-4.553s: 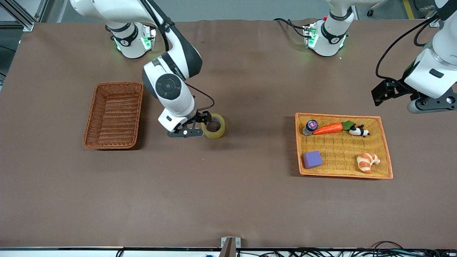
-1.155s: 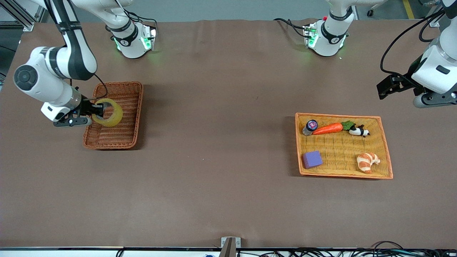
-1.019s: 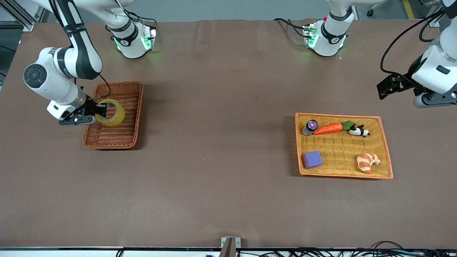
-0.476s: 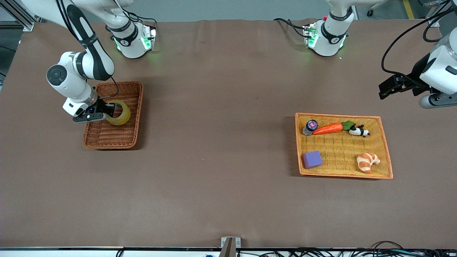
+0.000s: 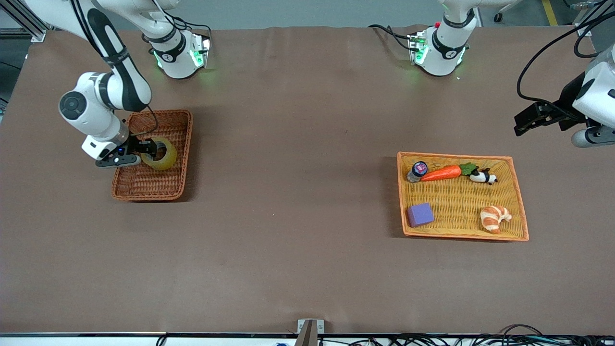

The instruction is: Move tape to another basket

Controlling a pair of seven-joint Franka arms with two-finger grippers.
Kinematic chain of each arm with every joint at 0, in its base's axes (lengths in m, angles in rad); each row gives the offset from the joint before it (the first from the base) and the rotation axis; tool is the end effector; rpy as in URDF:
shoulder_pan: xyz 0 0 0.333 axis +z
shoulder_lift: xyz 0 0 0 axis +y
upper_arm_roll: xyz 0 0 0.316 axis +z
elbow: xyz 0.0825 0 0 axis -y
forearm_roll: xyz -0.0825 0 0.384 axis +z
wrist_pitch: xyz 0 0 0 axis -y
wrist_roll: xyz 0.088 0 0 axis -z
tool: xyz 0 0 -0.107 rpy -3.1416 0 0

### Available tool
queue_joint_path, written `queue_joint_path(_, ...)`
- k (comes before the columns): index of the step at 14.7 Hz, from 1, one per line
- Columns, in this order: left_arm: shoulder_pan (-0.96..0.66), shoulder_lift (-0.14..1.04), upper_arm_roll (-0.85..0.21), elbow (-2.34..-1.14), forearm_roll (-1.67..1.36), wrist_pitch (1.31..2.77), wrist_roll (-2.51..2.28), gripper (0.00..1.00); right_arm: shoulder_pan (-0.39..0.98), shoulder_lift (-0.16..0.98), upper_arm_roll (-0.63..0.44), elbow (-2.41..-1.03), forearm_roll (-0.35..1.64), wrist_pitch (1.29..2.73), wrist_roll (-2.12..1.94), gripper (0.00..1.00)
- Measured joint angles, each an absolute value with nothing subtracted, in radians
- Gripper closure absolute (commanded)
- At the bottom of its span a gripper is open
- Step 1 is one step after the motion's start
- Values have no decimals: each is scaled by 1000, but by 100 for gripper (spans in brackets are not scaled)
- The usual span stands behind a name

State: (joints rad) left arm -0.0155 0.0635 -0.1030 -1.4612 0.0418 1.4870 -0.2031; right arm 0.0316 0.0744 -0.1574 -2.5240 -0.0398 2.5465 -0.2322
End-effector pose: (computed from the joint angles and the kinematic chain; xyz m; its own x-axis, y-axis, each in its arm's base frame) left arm 0.5628 -0.0601 0.6332 0.9957 0.0879 -0.0294 0.0866 -0.9954 -0.0420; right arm 0.4536 -0.0577 0.2449 0.9886 0.1388 -0.0577 0.1401 -0.9899 0.0195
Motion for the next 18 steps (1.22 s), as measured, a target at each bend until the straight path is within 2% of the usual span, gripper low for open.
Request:
queue_joint_path(3,-15,60,-103,-1479,41,1505,-203,0,27,-13,-157,-2330,-40,2269,-207,0)
queue_joint_path(5,-15,53,-103,-1492,41,1513,-203,0,25,-45,-157,-2203,-40,2138,-161,0)
queue_joint_path(12,-16,47,-104,-1497,41,1516,-203,0,25,-51,-141,-1766,-18,1725,-19,0)
queue_joint_path(18,-16,47,-104,-1499,41,1517,-203,0,26,-43,-119,-1526,11,1524,113,0)
